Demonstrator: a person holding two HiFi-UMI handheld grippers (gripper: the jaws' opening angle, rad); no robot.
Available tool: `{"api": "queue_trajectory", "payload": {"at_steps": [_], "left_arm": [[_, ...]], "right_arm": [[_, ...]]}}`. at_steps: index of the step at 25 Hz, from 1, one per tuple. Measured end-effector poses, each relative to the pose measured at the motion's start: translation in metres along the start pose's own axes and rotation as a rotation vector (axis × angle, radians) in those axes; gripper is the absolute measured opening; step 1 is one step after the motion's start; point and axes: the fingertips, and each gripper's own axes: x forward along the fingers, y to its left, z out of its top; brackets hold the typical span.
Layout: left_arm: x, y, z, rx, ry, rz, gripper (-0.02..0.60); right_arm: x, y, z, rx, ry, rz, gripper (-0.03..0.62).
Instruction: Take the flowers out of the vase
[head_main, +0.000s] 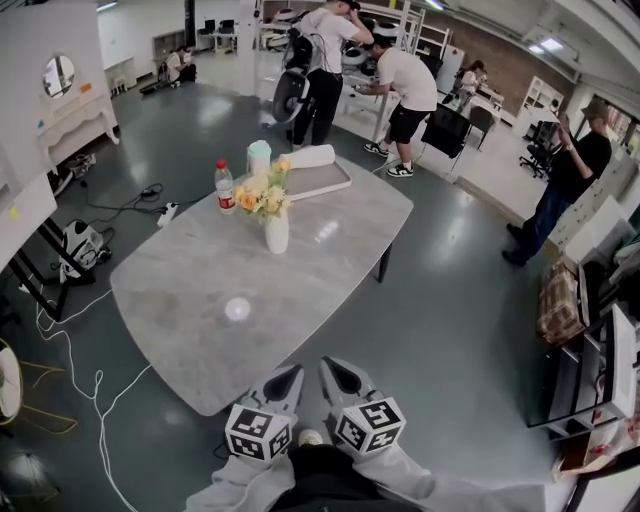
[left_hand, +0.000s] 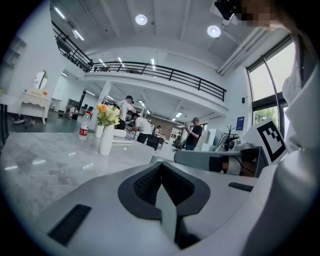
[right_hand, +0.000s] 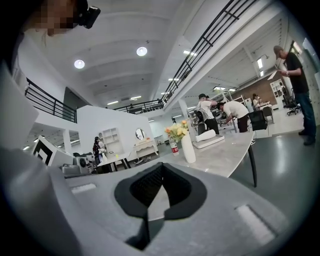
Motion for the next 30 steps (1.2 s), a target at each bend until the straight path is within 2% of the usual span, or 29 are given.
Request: {"api": "queue_trajectory", "payload": {"at_steps": [8, 18, 30], "left_arm": [[0.049, -0.001, 0.008, 0.013, -0.013, 0.015, 0.003], [0.067, -0.004, 0.004, -0.015, 0.004, 0.016, 0.003], [0.107, 0.012, 0.014, -0.006, -0.001, 0.036, 0.003]], "right_arm": [[0.013, -0.050, 0.014, -0.004, -0.012, 0.002, 0.000], [0.013, -0.058, 0.007, -0.004, 0.021, 0.021, 0.000], [0.034, -0.097, 0.015, 0.000, 0.029, 0.008, 0.000]]}}
